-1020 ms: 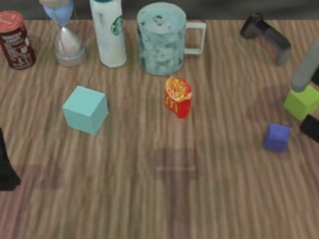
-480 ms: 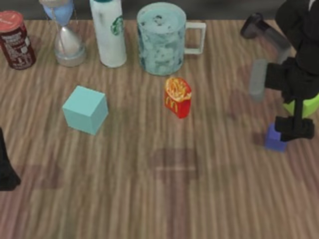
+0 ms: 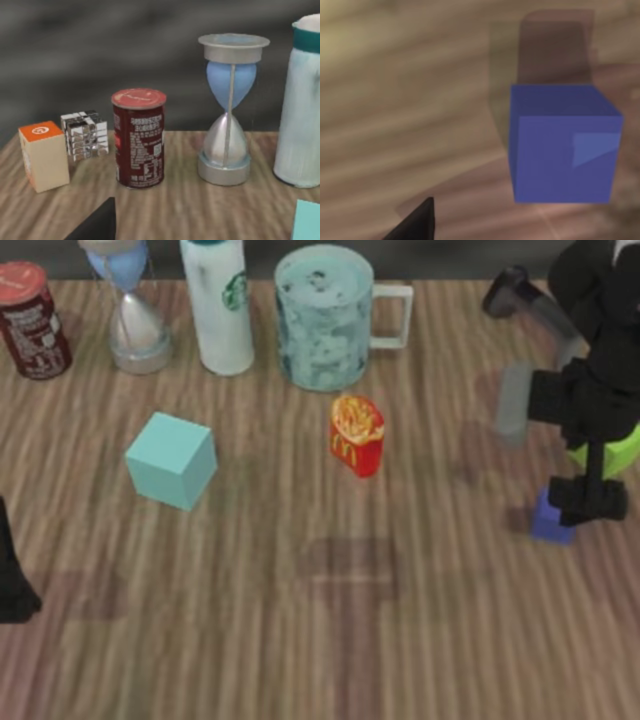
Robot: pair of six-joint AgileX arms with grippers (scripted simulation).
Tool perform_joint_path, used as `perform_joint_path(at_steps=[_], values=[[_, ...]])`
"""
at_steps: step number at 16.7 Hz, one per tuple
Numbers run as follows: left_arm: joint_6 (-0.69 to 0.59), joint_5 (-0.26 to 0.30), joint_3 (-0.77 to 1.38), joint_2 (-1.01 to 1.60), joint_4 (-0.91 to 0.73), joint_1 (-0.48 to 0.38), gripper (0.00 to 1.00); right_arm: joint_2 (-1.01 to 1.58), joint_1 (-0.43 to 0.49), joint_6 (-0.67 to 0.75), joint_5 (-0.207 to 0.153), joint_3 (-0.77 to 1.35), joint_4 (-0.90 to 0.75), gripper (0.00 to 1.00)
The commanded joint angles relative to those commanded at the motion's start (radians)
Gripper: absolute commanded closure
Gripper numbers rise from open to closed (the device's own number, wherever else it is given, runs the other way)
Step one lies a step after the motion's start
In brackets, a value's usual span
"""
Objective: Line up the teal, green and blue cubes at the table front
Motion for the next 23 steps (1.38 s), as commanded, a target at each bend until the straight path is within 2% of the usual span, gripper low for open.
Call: perform_joint_path(at_steps=[8, 13, 23], values=[[0.0, 0.0, 0.0, 0.0, 0.0, 0.0, 0.0, 0.118, 0.005, 0.004, 0.001, -0.16, 0.281, 0.0], [0.0, 0.0, 0.0, 0.0, 0.0, 0.0, 0.0, 0.125, 0.005, 0.004, 0.001, -0.17, 0.296, 0.0], [0.0, 0.0, 0.0, 0.0, 0.0, 0.0, 0.0, 0.125, 0.005, 0.004, 0.001, -0.17, 0.296, 0.75]])
